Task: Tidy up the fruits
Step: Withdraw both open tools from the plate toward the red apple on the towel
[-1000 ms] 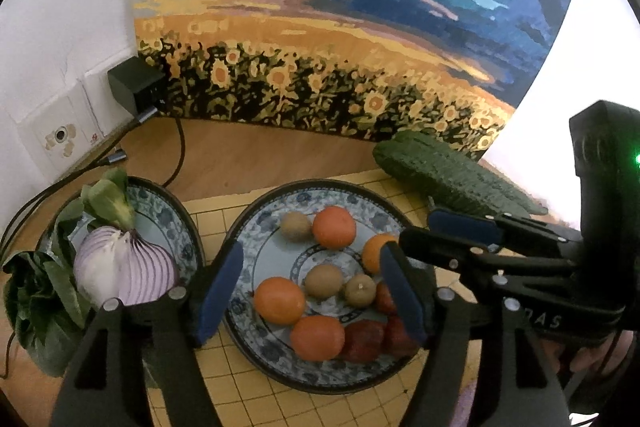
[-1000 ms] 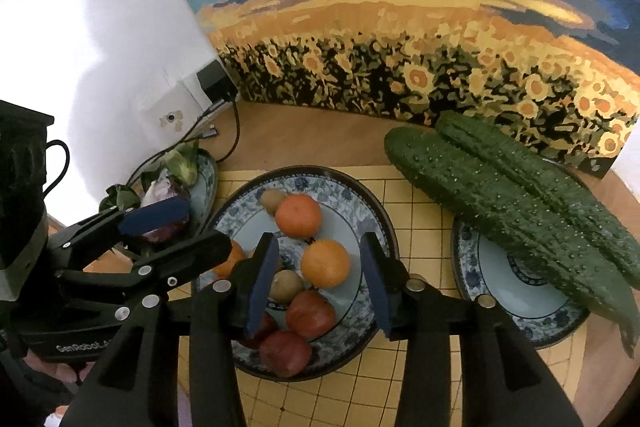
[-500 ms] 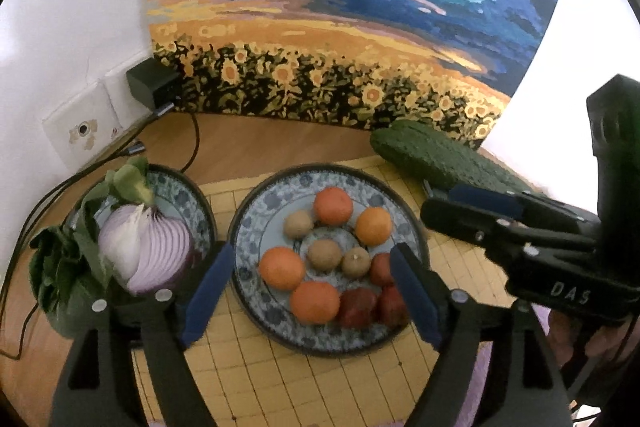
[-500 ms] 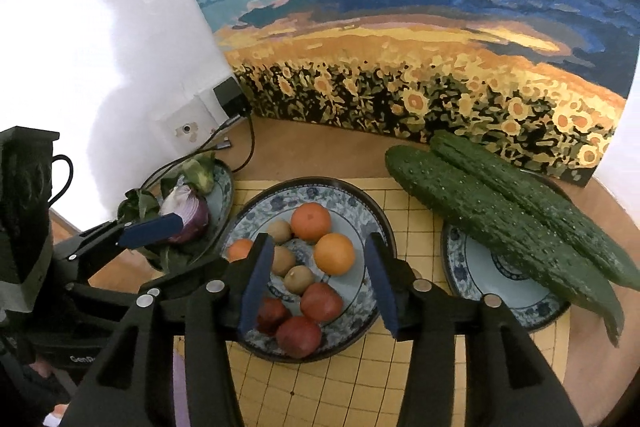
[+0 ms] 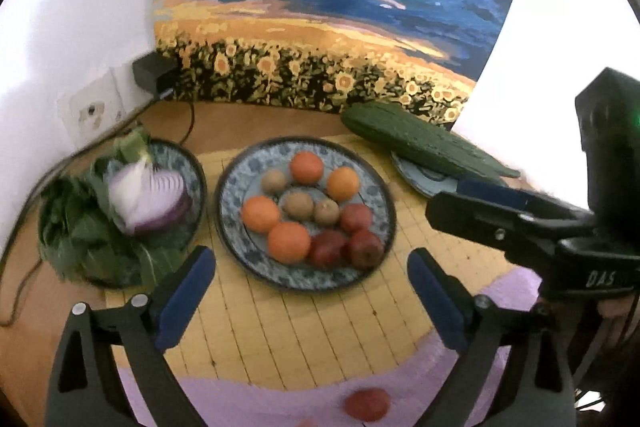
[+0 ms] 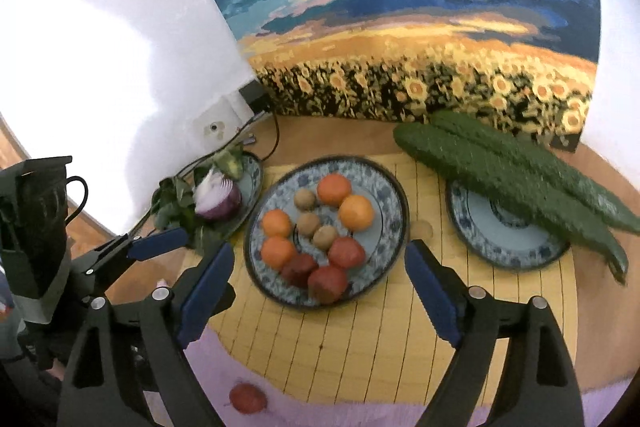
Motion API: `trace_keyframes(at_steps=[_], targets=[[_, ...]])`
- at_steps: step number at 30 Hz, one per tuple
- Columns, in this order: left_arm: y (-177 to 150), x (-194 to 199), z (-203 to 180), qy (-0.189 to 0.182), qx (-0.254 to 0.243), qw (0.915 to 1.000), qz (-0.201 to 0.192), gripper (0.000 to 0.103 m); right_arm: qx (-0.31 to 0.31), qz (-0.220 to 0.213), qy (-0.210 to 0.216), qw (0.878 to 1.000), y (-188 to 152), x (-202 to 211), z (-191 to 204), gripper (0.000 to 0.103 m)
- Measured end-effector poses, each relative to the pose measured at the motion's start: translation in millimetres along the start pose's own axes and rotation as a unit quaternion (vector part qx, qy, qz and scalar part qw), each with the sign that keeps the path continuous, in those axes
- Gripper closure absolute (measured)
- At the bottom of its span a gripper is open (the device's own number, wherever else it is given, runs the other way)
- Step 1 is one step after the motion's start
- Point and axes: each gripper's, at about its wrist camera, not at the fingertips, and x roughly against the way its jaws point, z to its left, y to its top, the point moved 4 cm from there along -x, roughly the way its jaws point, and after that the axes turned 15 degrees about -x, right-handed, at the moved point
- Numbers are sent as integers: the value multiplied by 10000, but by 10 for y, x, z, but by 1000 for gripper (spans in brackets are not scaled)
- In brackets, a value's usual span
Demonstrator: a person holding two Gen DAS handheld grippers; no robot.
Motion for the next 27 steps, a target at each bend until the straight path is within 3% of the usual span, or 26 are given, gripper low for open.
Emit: trace_keyframes(at_steps=[14, 27], targets=[[-465, 2, -123, 30, 278, 9993, 242, 4, -307, 303, -250, 9988, -519, 51, -222, 14], [-578, -16, -276, -148, 317, 9988, 351, 7, -581, 286, -475, 9968, -641, 165, -481, 14]])
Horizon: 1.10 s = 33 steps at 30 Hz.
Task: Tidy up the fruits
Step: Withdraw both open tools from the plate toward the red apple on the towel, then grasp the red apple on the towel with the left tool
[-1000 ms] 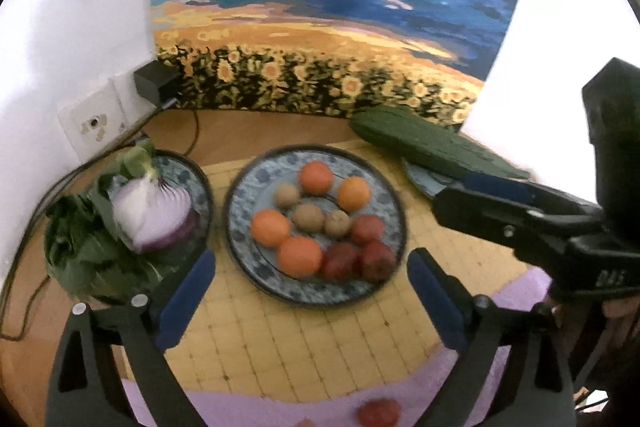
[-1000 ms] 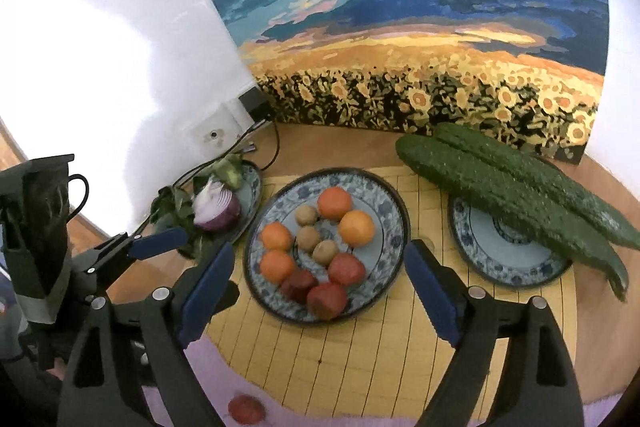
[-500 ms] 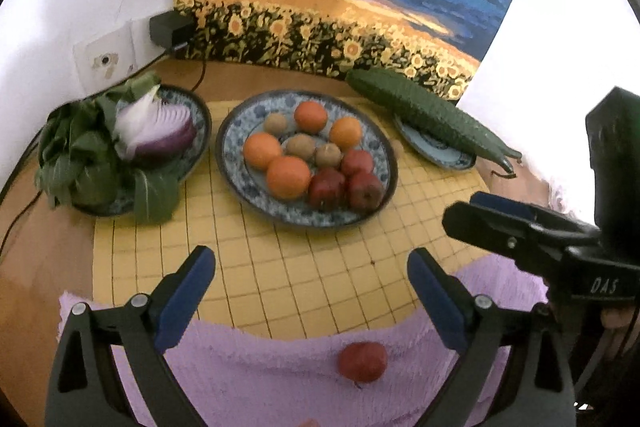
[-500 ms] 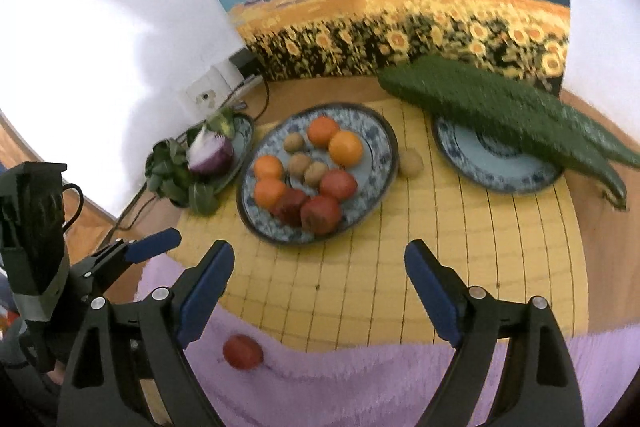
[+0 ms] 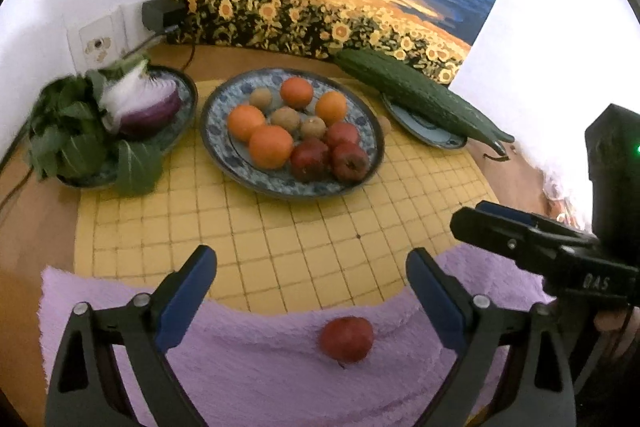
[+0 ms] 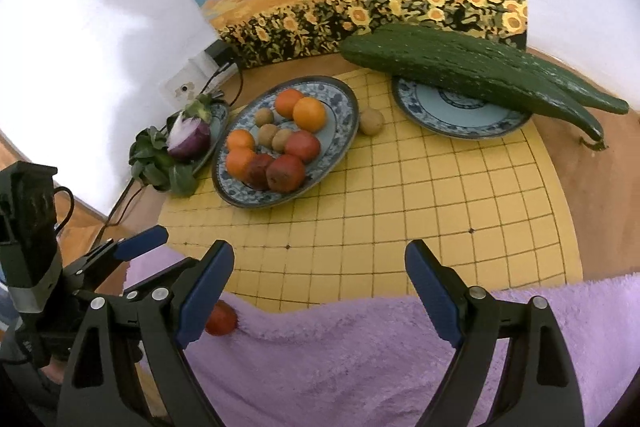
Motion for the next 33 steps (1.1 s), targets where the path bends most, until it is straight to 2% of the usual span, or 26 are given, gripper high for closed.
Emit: trace_keyframes(at_steps=[3, 7, 12, 15, 18, 19, 21, 24, 33], targets=[[-46, -38, -52, 23, -57, 10000, 72, 14, -140, 11, -65, 9999, -2, 3, -94, 14], [-79, -87, -59, 90, -68, 9999, 80, 14, -260, 86, -66, 9996, -19, 7, -167, 14], [-147, -95, 11, -46, 32, 9998, 183, 40, -287, 128, -60, 9995, -46, 13, -185, 14], [-205, -133, -48, -352, -19, 9987, 381, 45, -347, 200, -75, 9992, -64, -30, -214, 14], [-202, -84, -125, -380, -152, 9986, 330, 45, -361, 242, -52, 9990, -70, -57, -217, 14], [-202, -68, -148, -378, -202, 9986, 305, 48, -345, 258, -46, 9991, -72, -67, -210, 14], [-211, -94, -181, -401, -272, 9981, 370, 85, -323, 292, -47, 9990, -82, -94, -192, 14], [-195, -91, -189, -522, -273, 9978, 313, 99, -289, 381, -68, 9988, -106, -137, -184, 14], [-70, 33, -61, -446, -114, 9987, 236, 101, -292, 432, -84, 9986, -98, -169, -178, 14]])
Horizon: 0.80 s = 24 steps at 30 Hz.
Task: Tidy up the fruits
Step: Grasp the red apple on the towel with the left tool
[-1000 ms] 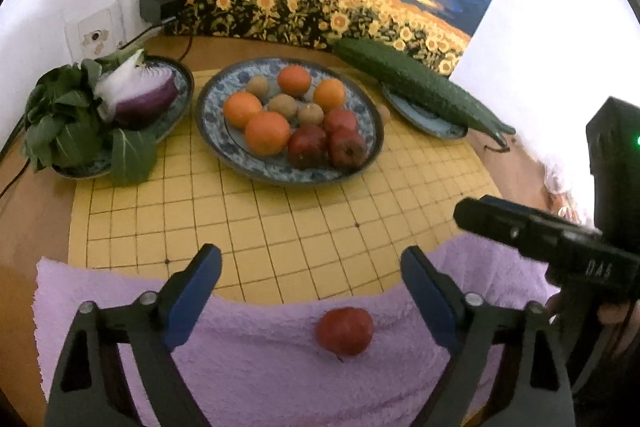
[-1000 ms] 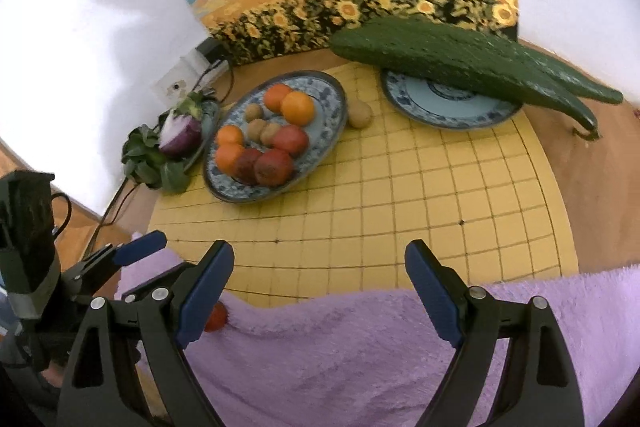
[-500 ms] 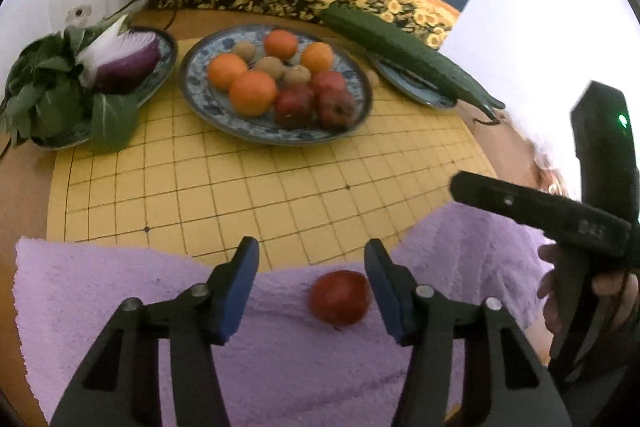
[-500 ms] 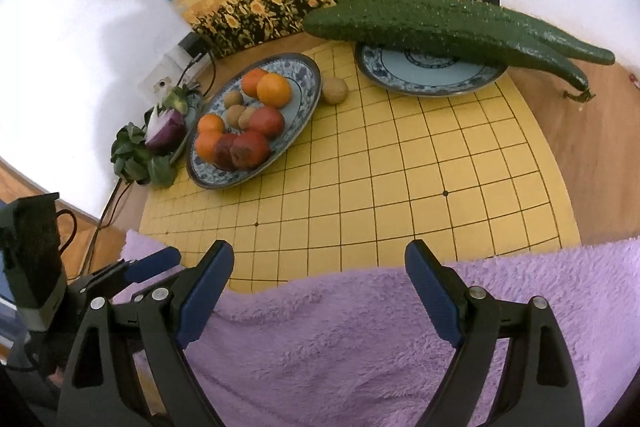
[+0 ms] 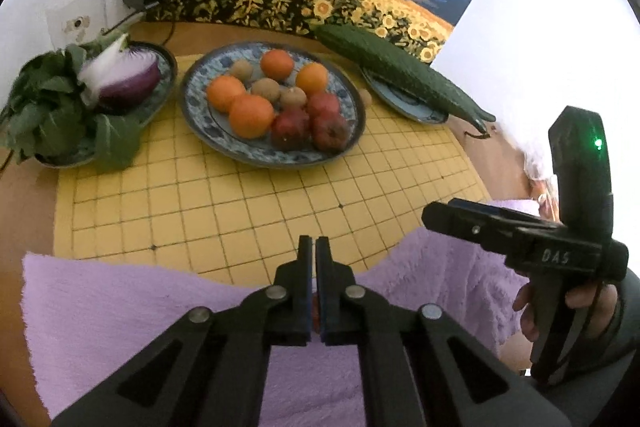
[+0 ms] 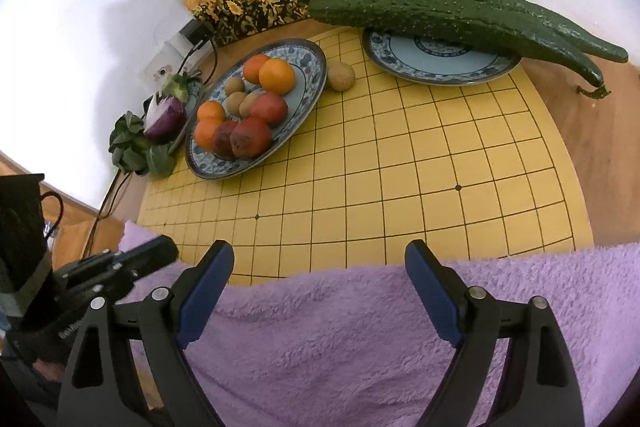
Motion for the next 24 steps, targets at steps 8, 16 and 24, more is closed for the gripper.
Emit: trace_keyframes(at_steps=[8, 16, 24], targets=[[-153, 35, -152, -192, -192, 9991, 324, 84, 14, 67, -10, 10000, -6, -45, 25, 14], [-191, -3, -122, -467, -74, 9983, 338, 94, 55, 86, -78, 9999, -14, -45, 28, 14], [-149, 69, -48, -474, -41, 9987, 162, 100, 68, 120, -98, 9999, -22, -70, 56, 14]])
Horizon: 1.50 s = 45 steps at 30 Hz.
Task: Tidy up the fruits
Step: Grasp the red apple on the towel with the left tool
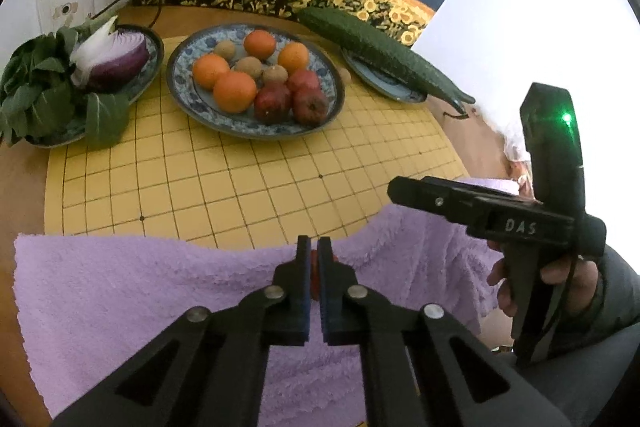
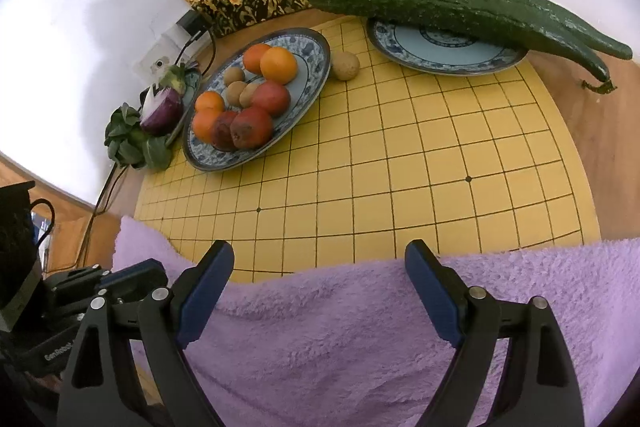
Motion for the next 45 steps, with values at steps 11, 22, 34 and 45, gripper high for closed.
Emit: trace_keyframes(at_steps=[11, 22, 34, 45], targets=[[148, 171, 148, 137, 111, 9994, -293, 101, -47, -44, 5, 10000, -10, -17, 43, 14], [286, 164, 446, 225, 474, 9978, -412, 101, -141, -70, -17, 9999, 10, 8, -44, 14], [192, 104, 15, -38, -272, 9996, 31, 59, -198, -50, -23, 9998, 40, 7, -73, 14], [10, -43, -82, 17, -277, 9990, 347, 96, -180, -82, -70, 9998, -53, 143, -98, 14]])
